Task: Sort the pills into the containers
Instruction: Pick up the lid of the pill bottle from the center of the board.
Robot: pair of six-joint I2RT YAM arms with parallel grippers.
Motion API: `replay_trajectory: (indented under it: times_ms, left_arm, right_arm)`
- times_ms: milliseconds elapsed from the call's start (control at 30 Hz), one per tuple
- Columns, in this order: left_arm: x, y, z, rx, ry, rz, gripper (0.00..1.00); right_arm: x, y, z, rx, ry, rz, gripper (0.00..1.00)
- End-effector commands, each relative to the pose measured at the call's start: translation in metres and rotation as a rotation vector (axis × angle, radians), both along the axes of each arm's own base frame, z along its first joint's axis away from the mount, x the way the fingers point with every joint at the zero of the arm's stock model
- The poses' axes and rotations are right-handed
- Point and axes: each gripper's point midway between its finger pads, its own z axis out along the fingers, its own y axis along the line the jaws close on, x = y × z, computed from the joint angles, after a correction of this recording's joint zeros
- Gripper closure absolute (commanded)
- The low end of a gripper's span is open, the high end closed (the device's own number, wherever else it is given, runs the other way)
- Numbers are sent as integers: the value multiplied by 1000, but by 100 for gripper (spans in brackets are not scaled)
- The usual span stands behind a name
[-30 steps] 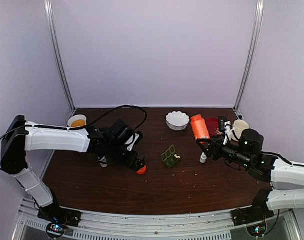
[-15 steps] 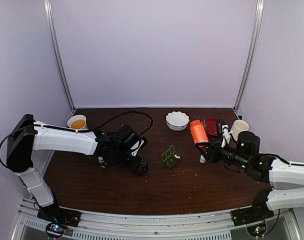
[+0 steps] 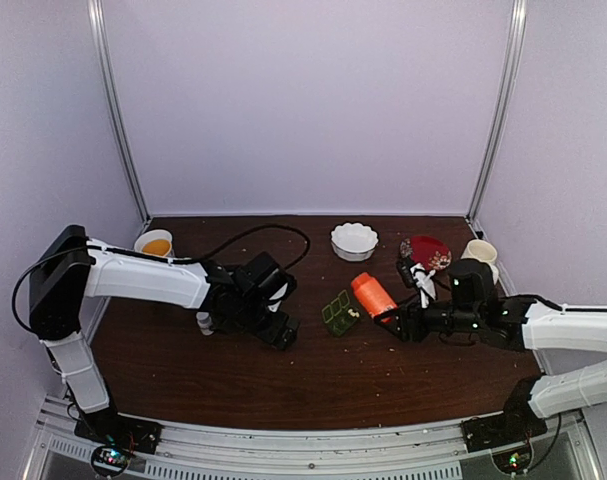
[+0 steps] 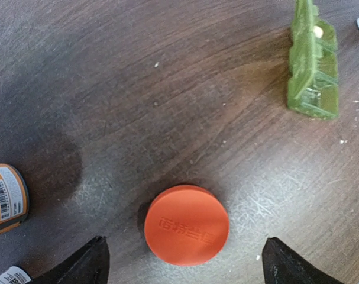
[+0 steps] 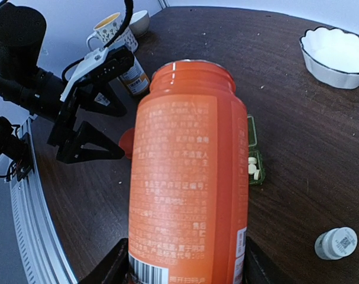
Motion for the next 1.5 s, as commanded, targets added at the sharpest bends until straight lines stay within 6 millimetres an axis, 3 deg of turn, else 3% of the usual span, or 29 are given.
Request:
replay_trajectory:
  times_ms: [0,400,600,1000,1467]
  left_arm:
    - [7,-1,3,1,-20,44,7]
    - [7,7,-17,100,9,40,8]
    - [5,3,-25,103,32,22,14]
    - [7,-9,-24,82,44,3,22]
    - [6,-12,-24,84,56,-11,46]
  right_arm:
    - [-13,8,-20,-48,85,97,100]
    - [-10,16,-12,6,44,111,100]
    - [-11,17,-3,51,-2,125,100]
    - [-10,18,5,70,-36,127,100]
    - [-9,20,4,68,-29,132,100]
